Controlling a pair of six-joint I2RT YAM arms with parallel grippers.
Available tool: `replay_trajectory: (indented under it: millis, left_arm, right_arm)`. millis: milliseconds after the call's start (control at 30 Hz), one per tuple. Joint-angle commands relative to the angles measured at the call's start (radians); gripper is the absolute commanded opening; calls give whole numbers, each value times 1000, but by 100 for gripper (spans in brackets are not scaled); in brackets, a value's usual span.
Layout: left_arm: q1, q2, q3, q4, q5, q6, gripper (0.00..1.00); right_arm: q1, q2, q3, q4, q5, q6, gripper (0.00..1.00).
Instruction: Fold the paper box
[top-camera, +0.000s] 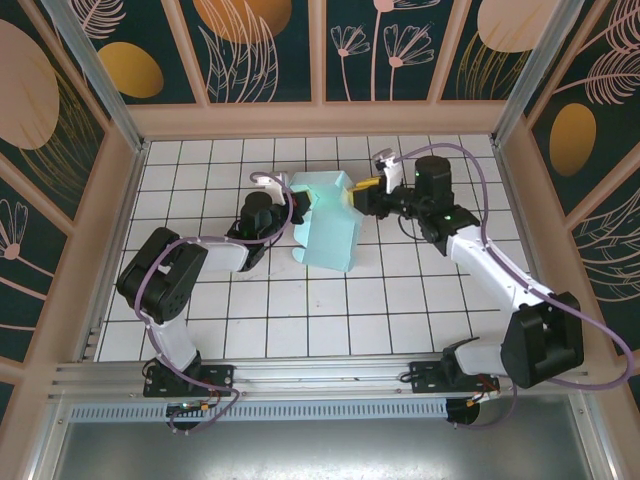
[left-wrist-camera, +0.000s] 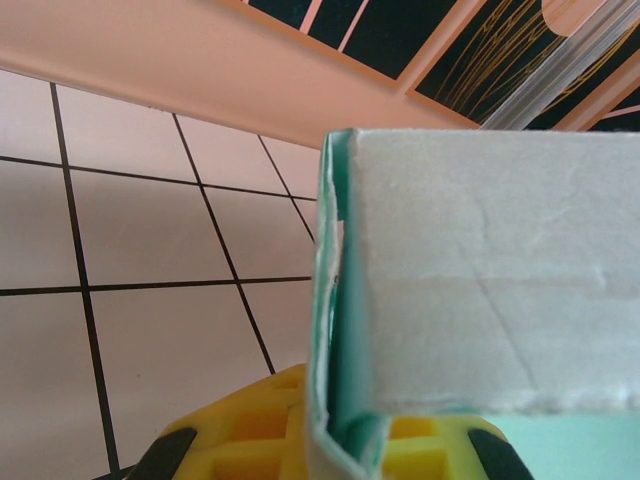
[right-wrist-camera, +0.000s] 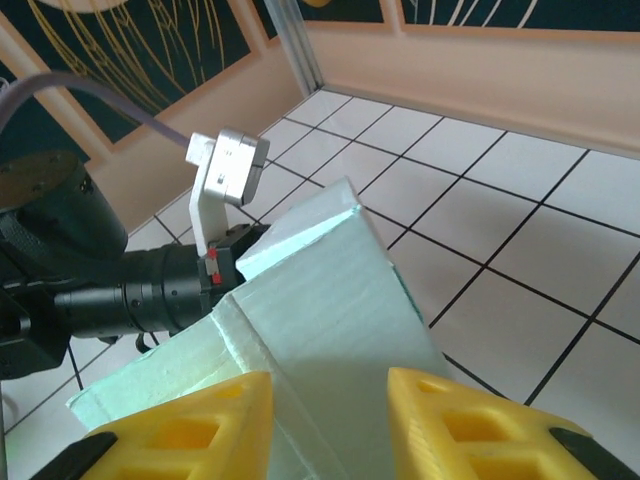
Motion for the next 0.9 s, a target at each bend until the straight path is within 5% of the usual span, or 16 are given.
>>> replay_trajectory:
  millis: [0,333,600,867]
  left_arm:
    - [-4,-22,26,30,26,-18,0]
    - [-5,-27,28,11,29,-24,0]
    - [-5,-11,41,-11,13,-64,0]
    - [-4,1,85,-85,-47,-144,0]
  right_arm:
    - [37,42,40,-57,87,-68,36]
    - [92,85,85,-106,292,-135,40]
    - [-12,-38,-12,36,72,19,55]
    - [70,-120,-124,34,217,23,74]
